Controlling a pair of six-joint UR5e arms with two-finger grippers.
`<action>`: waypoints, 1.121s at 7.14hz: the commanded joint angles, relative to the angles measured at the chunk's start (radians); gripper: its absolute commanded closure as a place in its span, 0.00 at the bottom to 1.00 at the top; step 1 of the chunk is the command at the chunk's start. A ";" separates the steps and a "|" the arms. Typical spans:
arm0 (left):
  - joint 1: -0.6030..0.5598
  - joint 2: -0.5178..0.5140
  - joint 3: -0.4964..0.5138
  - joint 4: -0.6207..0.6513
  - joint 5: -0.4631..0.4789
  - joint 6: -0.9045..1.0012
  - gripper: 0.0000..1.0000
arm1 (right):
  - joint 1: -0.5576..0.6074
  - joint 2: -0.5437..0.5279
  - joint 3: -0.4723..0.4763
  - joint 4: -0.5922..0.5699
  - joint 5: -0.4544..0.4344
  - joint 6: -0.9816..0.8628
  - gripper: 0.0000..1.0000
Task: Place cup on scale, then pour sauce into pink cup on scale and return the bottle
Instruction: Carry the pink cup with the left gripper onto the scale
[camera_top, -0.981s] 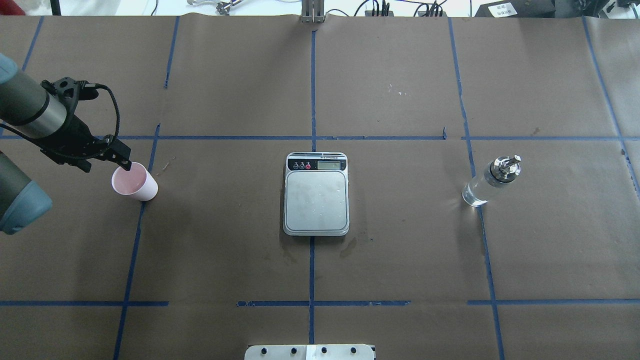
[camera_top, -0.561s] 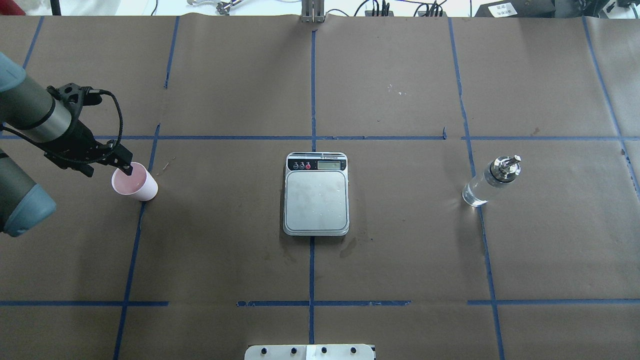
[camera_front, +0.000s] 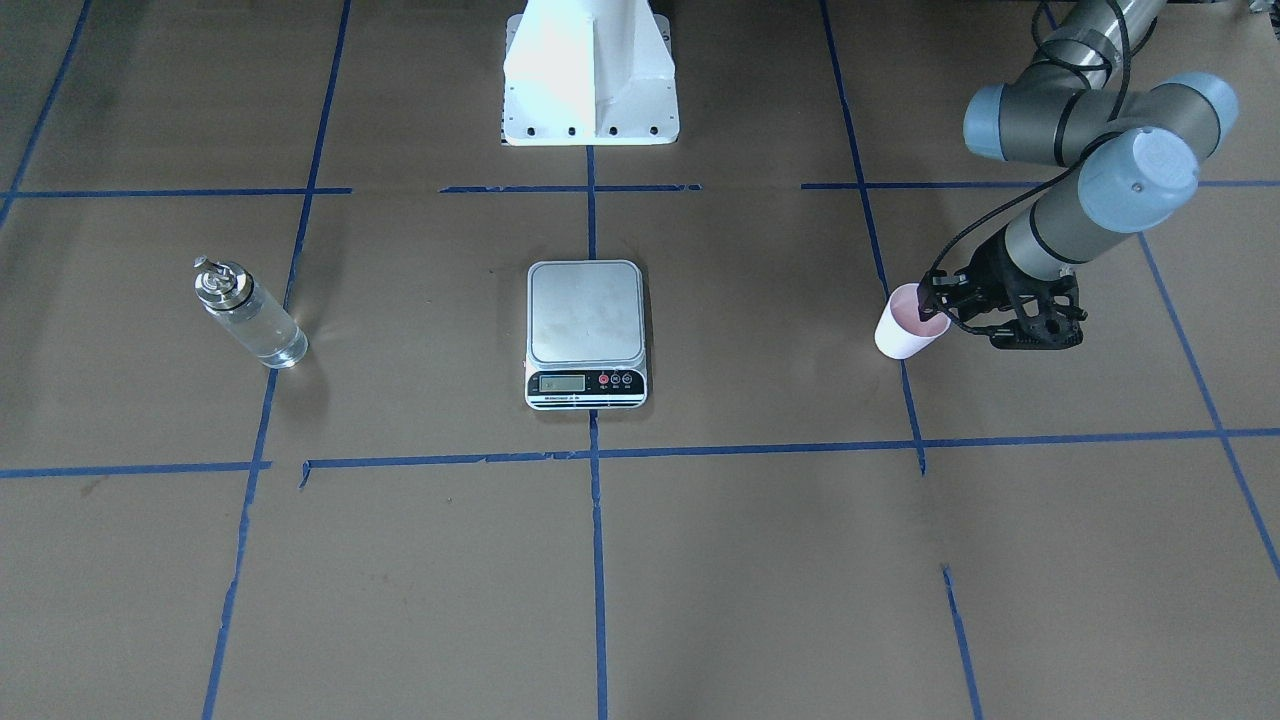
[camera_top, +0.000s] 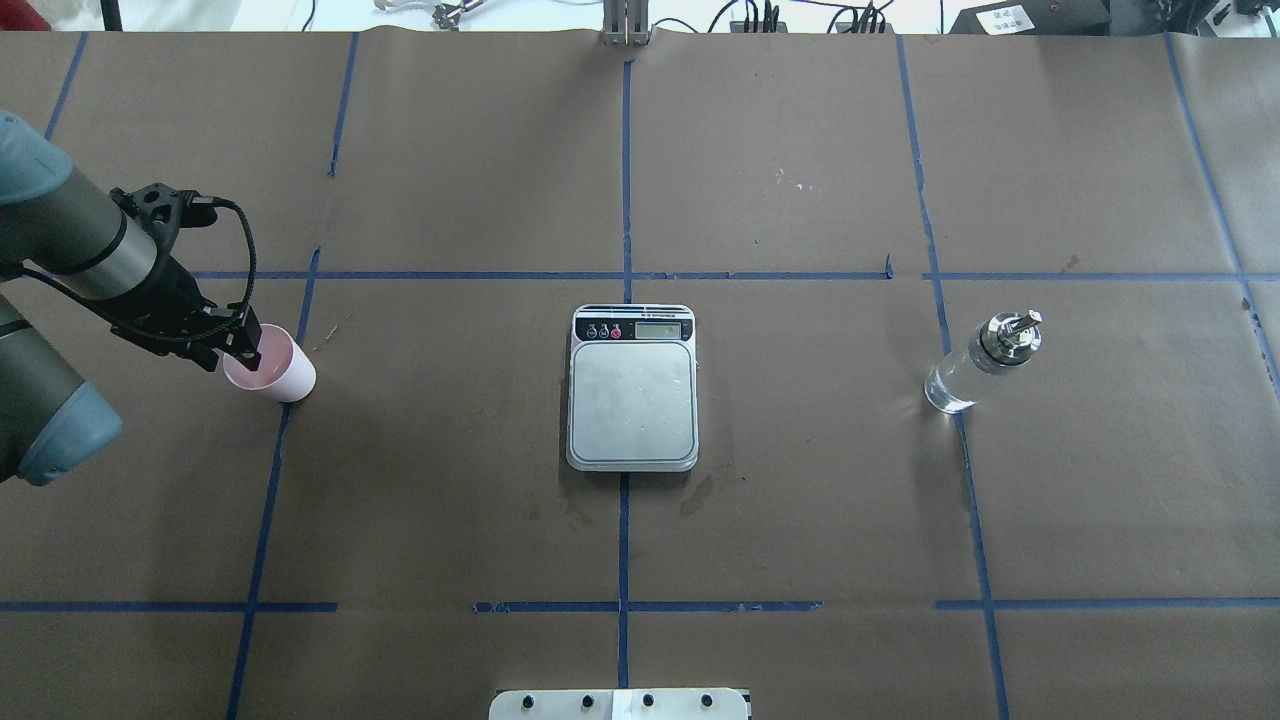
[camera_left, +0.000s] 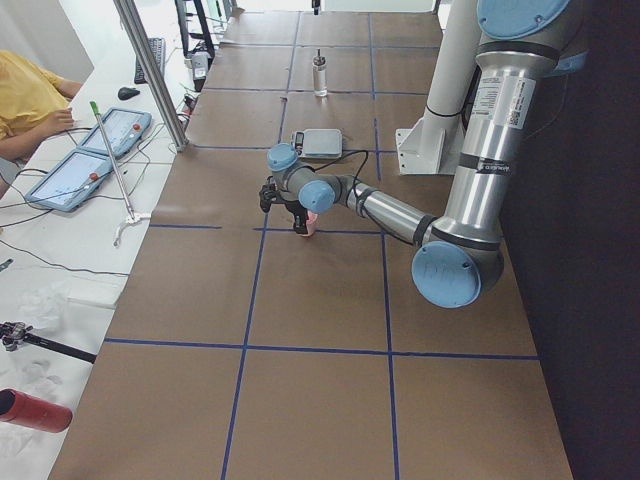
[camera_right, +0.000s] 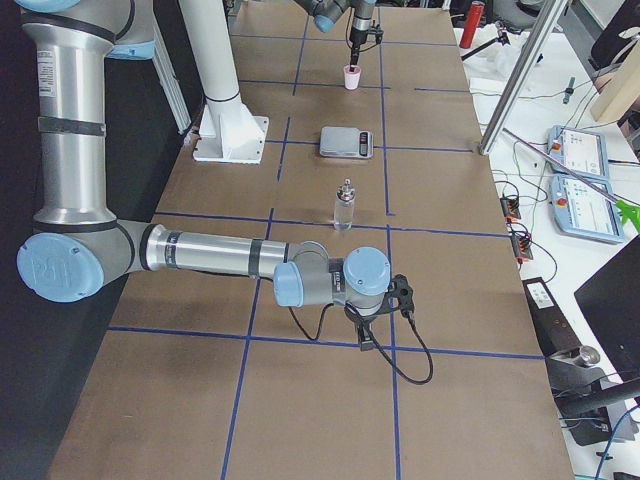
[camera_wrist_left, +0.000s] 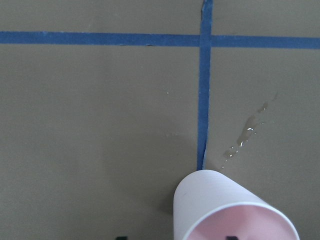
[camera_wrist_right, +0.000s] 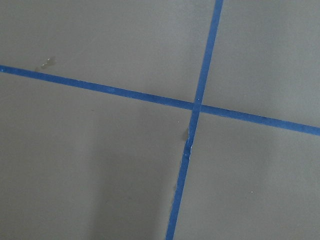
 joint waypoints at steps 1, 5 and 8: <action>0.005 -0.003 0.001 0.002 0.005 -0.002 1.00 | 0.000 -0.001 0.000 0.000 0.002 -0.003 0.00; 0.002 -0.157 -0.067 0.112 0.011 -0.295 1.00 | 0.000 -0.001 0.011 0.001 0.006 -0.001 0.00; 0.097 -0.418 -0.055 0.332 0.006 -0.445 1.00 | 0.000 -0.003 0.012 0.058 0.012 0.002 0.00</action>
